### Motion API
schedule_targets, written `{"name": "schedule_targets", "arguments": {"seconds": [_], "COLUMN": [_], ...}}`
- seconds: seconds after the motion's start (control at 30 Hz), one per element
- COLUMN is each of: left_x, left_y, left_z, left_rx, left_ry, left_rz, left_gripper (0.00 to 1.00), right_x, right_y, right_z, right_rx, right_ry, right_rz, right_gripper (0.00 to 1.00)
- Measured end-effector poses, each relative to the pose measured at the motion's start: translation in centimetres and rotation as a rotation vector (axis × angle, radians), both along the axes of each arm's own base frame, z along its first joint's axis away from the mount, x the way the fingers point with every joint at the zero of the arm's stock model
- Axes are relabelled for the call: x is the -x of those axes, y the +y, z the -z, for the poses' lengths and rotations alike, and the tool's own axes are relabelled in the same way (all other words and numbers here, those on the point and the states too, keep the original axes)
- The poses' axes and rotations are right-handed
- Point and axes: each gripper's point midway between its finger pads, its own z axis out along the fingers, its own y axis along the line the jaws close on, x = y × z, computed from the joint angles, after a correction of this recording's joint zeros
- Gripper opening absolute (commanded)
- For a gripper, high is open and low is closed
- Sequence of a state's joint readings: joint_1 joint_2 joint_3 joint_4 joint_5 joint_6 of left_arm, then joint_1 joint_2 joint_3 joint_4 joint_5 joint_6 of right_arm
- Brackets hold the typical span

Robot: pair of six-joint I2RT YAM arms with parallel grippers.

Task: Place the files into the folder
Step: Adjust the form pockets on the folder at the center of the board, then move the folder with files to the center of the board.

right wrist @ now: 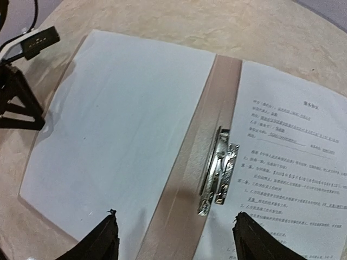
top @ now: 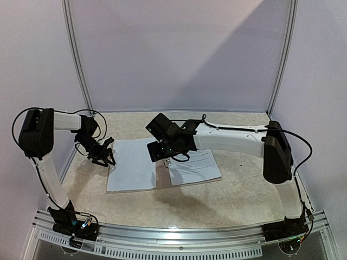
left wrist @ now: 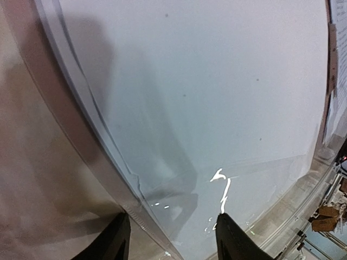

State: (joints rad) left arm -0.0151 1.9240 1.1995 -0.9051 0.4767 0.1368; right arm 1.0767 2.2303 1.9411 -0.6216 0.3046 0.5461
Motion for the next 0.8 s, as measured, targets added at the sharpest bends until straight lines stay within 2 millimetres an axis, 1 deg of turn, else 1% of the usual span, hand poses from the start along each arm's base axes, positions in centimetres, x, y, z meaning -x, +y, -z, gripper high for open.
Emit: {"name": "schedule_targets", "arguments": {"seconds": [0.07, 0.1, 0.13, 0.2, 0.3, 0.37, 0.47, 0.53, 0.57, 0.67, 0.8], "left_x": [0.0, 0.0, 0.0, 0.0, 0.0, 0.1, 0.0, 0.0, 0.0, 0.0, 0.0], "left_y": [0.0, 0.0, 0.0, 0.0, 0.0, 0.0, 0.0, 0.0, 0.0, 0.0, 0.0], "left_z": [0.0, 0.0, 0.0, 0.0, 0.0, 0.0, 0.0, 0.0, 0.0, 0.0, 0.0], "left_rx": [0.0, 0.0, -0.001, -0.001, 0.0, 0.0, 0.0, 0.001, 0.001, 0.001, 0.001], "left_ry": [0.0, 0.0, -0.001, -0.001, -0.002, -0.002, -0.003, -0.004, -0.005, -0.005, -0.005], "left_rz": [0.001, 0.002, 0.002, 0.003, 0.005, 0.006, 0.007, 0.008, 0.008, 0.008, 0.008], "left_gripper": [0.56, 0.56, 0.56, 0.56, 0.56, 0.56, 0.56, 0.56, 0.56, 0.56, 0.56], "right_x": [-1.4, -2.2, -3.1, -4.3, -5.2, -5.5, -5.8, -6.2, -6.3, -6.6, -6.9], "right_y": [-0.6, -0.9, -1.0, -1.2, -1.5, -1.8, -2.6, -2.3, -2.3, -1.8, -1.4], "right_z": [0.2, 0.7, 1.2, 2.9, 5.8, 7.5, 9.6, 9.4, 9.4, 9.1, 9.9], "right_rx": [0.036, 0.057, 0.074, 0.11, 0.163, 0.192, 0.233, 0.221, 0.22, 0.209, 0.212], "right_ry": [-0.024, -0.033, -0.041, -0.042, -0.026, -0.012, 0.003, -0.008, -0.008, -0.02, -0.019], "right_rz": [0.031, 0.045, 0.055, 0.068, 0.073, 0.076, 0.086, 0.091, 0.09, 0.085, 0.077], "right_gripper": [0.74, 0.74, 0.74, 0.74, 0.73, 0.72, 0.68, 0.61, 0.61, 0.52, 0.39]}}
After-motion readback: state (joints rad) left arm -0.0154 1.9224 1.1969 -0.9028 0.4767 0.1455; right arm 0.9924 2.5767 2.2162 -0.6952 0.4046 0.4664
